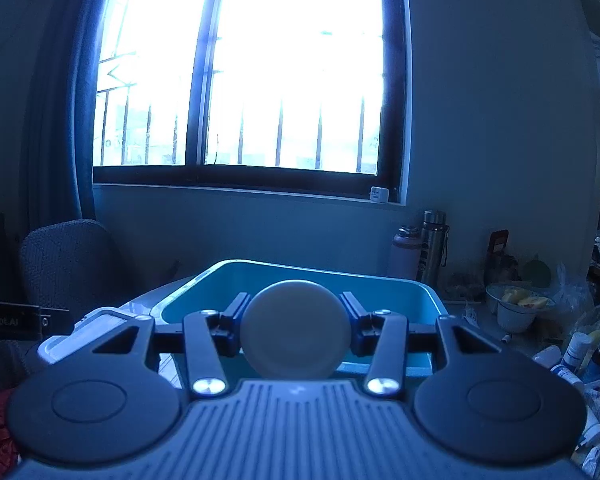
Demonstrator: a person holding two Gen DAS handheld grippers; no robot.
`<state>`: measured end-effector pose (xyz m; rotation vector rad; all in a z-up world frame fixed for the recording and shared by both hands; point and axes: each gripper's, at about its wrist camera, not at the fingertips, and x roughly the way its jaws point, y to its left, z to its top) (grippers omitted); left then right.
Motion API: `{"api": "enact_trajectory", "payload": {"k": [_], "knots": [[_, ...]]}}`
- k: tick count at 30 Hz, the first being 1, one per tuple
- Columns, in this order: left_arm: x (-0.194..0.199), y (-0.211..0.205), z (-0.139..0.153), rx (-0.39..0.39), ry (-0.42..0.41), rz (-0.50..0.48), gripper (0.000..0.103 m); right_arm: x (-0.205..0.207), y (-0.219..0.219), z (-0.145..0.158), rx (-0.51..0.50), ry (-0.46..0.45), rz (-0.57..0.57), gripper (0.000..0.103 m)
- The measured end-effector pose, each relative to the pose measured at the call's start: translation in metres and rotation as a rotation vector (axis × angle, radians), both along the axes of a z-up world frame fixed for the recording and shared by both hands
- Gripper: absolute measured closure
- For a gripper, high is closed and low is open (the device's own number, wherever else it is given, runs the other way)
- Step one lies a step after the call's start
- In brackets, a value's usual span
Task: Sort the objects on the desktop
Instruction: 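Lift the white pill bottle with the right tool over the teal tub, then open the right tool to drop the pill bottle into the tub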
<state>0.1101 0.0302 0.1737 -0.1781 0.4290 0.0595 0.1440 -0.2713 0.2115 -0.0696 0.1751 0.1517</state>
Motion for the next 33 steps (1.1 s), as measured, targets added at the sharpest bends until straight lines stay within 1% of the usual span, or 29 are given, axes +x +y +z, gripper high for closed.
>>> {"api": "enact_trajectory", "payload": {"k": [5,13,20,33], "knots": [[0.003,-0.007,0.01,0.041,-0.012,-0.016,0.014,0.007,0.001,0.009,0.0,-0.023,0.0,0.055],[0.012,-0.005,0.015,0.047,-0.013,-0.016,0.014,0.031,0.004,0.015,0.001,-0.041,-0.007,0.055],[0.027,-0.001,0.016,0.056,-0.002,-0.017,0.014,0.054,0.012,0.016,0.003,-0.053,-0.006,0.055],[0.066,0.001,0.017,0.09,0.021,-0.069,0.014,0.116,0.019,0.002,0.029,0.02,-0.05,0.055]]}}
